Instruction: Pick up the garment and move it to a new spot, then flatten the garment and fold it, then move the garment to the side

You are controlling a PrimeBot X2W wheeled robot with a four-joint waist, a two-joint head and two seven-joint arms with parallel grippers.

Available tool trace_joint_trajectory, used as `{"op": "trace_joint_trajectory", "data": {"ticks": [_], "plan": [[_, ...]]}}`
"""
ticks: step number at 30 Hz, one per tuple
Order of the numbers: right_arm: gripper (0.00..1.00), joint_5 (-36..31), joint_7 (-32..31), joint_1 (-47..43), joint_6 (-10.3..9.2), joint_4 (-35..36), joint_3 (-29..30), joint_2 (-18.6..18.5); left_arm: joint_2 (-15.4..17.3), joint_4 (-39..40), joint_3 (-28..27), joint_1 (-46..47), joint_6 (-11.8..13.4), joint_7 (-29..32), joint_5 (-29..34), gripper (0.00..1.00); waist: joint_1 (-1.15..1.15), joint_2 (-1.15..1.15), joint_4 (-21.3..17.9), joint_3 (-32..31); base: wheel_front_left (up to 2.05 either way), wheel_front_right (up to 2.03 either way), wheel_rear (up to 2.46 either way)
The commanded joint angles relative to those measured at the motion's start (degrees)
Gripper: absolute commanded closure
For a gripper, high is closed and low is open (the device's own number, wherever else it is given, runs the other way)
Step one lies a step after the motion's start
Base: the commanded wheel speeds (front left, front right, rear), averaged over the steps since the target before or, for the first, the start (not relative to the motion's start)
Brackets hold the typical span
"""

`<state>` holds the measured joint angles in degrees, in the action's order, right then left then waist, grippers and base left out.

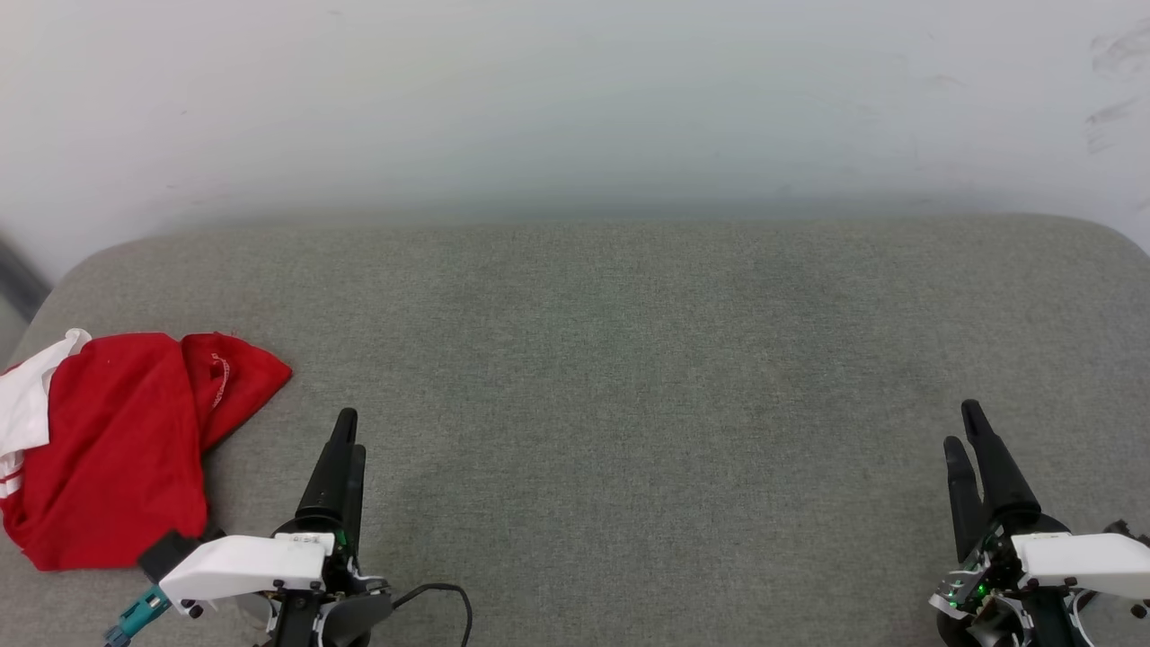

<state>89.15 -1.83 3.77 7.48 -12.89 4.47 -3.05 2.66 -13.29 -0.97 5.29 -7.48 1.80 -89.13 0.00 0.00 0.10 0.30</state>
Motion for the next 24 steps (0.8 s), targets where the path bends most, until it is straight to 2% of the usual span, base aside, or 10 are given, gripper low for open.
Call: {"op": "trace_joint_trajectory", "data": {"ticks": [1, 9, 24], "plan": [[0.0, -2.1, 0.9, 1.4, 0.0, 1.8, -0.6, -0.8, 0.1, 1.6, 0.7, 2.0, 0.0, -0.8, 2.7, 0.0, 0.0, 0.0, 0.0, 0.0, 0.0, 0.0, 0.0], [0.0, -10.4, 2.6, 1.6, 0.0, 3.6, -1.6, -1.6, 0.1, 2.1, 1.9, 2.2, 0.0, -2.4, 8.4, 0.0, 0.0, 0.0, 0.1, -0.1, 0.0, 0.0, 0.0], [0.0, -31.3, 5.7, 1.6, 0.01, 5.6, -4.1, -3.2, 0.2, 2.2, 4.7, 3.3, 0.4, -5.6, 28.0, 0.0, 0.0, 0.0, 0.2, -0.2, 0.0, 0.0, 0.0]]}}
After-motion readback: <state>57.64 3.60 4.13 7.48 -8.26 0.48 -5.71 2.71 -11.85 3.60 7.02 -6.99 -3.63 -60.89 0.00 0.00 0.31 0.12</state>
